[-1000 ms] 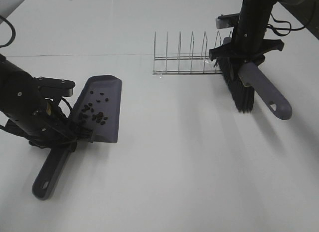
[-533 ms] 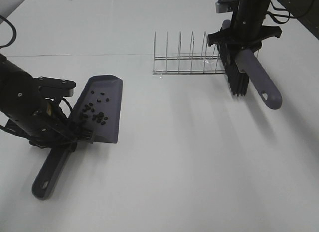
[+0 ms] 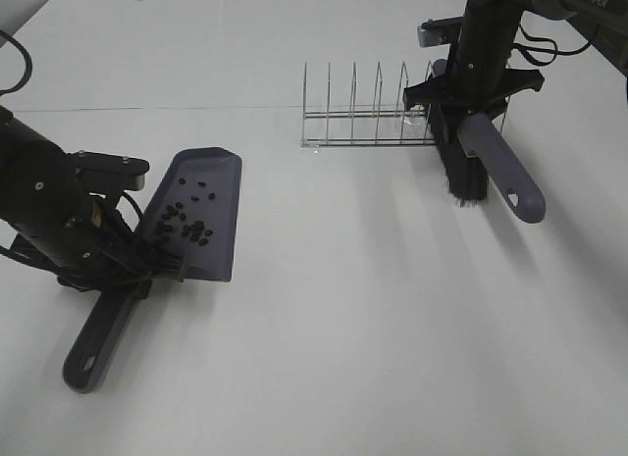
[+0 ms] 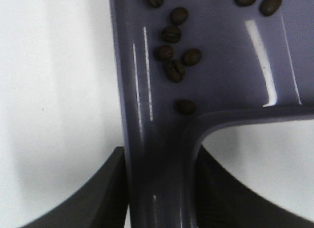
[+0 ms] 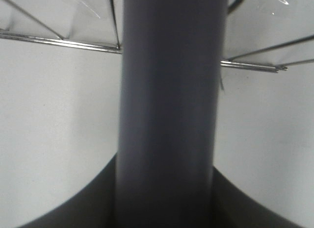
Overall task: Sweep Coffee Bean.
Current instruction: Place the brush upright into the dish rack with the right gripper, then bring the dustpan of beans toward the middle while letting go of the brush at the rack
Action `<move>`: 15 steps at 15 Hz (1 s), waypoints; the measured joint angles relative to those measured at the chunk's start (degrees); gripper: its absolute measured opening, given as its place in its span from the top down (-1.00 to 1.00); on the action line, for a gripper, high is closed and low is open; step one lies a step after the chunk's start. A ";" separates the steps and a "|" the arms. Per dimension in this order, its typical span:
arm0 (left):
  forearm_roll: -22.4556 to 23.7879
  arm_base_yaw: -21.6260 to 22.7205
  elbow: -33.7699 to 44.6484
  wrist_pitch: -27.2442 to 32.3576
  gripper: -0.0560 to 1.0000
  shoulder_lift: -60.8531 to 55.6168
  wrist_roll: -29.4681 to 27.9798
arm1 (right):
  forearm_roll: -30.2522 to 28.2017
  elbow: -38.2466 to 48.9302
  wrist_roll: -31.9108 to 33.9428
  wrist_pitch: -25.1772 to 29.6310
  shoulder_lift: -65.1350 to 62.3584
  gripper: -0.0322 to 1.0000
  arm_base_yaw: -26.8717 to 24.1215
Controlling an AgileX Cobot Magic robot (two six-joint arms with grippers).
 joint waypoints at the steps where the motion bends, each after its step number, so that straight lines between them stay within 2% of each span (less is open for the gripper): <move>1: 0.00 0.00 0.00 0.00 0.21 0.00 0.00 | 0.00 -0.06 0.46 -1.20 0.00 0.38 0.00; 5: 0.00 0.00 0.00 0.00 0.21 0.00 0.00 | 0.00 -0.06 1.72 -5.04 0.06 0.36 0.00; 8: 0.00 0.00 0.00 0.00 0.21 0.00 0.00 | 0.06 -0.06 2.01 -6.47 0.06 -0.15 0.00; 10: 0.00 0.00 0.00 0.00 0.21 0.00 0.00 | 0.06 -0.06 2.01 -6.47 0.06 -0.32 0.00; 15: 0.00 0.00 0.00 0.00 0.21 0.00 0.00 | -0.06 -0.06 2.06 -4.01 -4.35 -0.38 0.00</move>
